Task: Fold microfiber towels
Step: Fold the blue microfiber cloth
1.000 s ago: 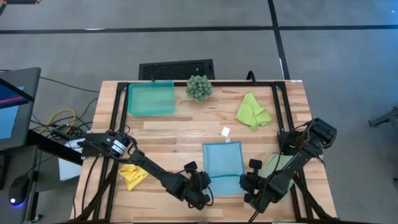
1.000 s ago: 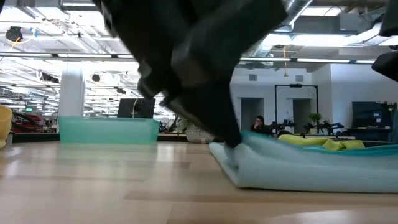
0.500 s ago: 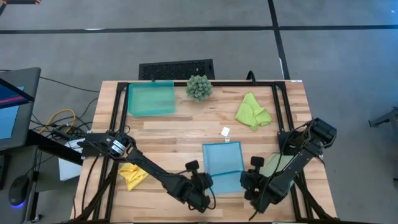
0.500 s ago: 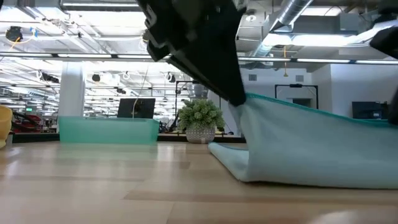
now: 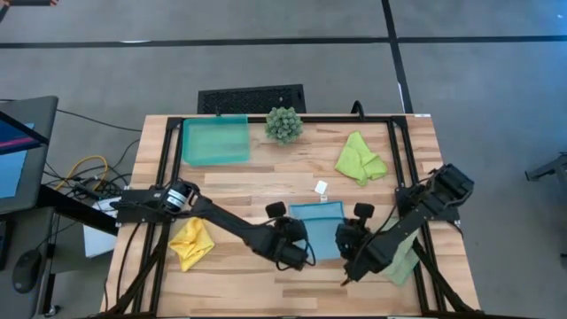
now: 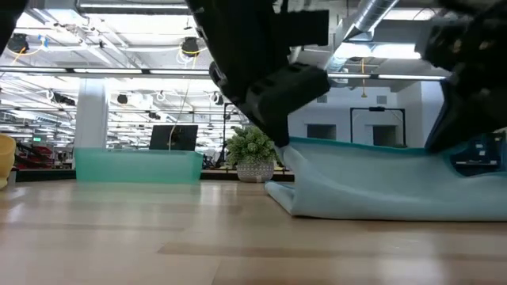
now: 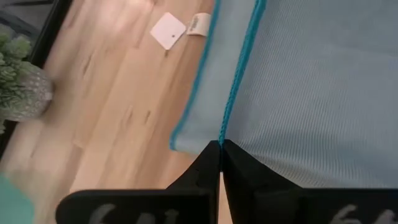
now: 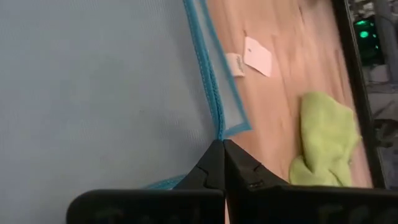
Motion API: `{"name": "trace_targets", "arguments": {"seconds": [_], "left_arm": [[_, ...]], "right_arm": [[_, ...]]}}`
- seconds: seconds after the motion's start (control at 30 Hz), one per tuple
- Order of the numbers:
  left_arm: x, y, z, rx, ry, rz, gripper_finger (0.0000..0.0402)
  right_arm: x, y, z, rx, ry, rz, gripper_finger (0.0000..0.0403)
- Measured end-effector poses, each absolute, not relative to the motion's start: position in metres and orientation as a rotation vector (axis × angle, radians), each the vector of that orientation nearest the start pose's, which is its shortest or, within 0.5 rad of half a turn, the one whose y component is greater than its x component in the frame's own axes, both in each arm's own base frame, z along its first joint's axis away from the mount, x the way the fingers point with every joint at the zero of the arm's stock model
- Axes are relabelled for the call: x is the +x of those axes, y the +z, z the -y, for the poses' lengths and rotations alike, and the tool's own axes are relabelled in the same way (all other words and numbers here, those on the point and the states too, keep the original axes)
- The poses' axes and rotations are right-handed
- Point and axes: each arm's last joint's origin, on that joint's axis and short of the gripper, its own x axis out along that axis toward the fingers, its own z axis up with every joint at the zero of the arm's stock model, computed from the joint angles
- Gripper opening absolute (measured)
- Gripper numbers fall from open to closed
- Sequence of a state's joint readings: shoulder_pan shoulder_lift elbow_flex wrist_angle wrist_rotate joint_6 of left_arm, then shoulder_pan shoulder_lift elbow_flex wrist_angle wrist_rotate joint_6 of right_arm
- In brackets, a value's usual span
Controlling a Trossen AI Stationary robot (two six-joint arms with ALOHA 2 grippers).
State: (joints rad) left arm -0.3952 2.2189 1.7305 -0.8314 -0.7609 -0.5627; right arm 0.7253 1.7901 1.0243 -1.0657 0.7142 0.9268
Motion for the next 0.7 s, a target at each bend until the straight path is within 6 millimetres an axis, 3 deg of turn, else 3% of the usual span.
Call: {"name": "trace_targets", "arguments": {"seconds": [0.2,0.47,0.7], "left_arm": [[0.421,0.158,0.136,0.259,0.638,-0.972,0.0],[0.416,0.143,0.121,0.286,0.671,-1.021,0.0001],[0.418,0.144,0.111,0.292,0.679,-1.04,0.0001]], "right_arm": [[0.217,0.138,-0.147,-0.454,-0.644,-1.153,0.0011],[0.23,0.136,-0.137,-0.462,-0.641,-1.137,0.0011],[0.239,0.136,-0.122,-0.483,-0.654,-1.18,0.0012]]}}
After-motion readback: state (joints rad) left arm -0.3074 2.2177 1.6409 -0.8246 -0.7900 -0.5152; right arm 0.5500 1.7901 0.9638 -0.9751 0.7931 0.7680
